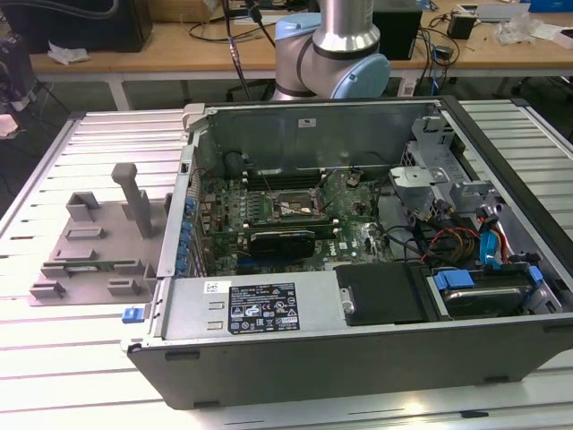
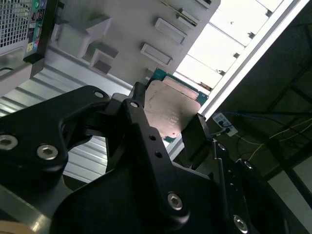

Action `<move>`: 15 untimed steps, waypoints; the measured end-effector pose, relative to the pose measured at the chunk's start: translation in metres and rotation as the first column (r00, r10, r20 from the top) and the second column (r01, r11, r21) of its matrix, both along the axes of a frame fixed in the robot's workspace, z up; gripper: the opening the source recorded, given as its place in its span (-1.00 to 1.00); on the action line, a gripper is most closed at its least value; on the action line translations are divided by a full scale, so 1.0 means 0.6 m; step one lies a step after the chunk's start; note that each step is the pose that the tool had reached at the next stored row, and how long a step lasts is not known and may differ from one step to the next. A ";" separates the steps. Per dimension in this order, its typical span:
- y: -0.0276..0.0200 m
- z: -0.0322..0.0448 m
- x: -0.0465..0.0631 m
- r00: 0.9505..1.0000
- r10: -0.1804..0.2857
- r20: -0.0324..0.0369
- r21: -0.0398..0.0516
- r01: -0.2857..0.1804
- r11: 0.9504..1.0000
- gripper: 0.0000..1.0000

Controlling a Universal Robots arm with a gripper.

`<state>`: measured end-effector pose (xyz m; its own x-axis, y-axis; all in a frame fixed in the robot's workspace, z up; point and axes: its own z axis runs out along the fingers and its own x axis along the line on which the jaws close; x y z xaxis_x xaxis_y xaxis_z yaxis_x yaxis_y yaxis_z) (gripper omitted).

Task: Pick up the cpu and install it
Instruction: 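Pick up the cpu and move it towards the insertion slot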

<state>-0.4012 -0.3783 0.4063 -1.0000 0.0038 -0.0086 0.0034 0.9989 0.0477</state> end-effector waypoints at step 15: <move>0.0000 0.000 0.067 1.000 0.000 0.000 0.000 0.000 1.000 0.09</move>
<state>-0.3611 -0.3784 0.4062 -1.0000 0.0039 -0.0088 0.0034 0.9989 0.0478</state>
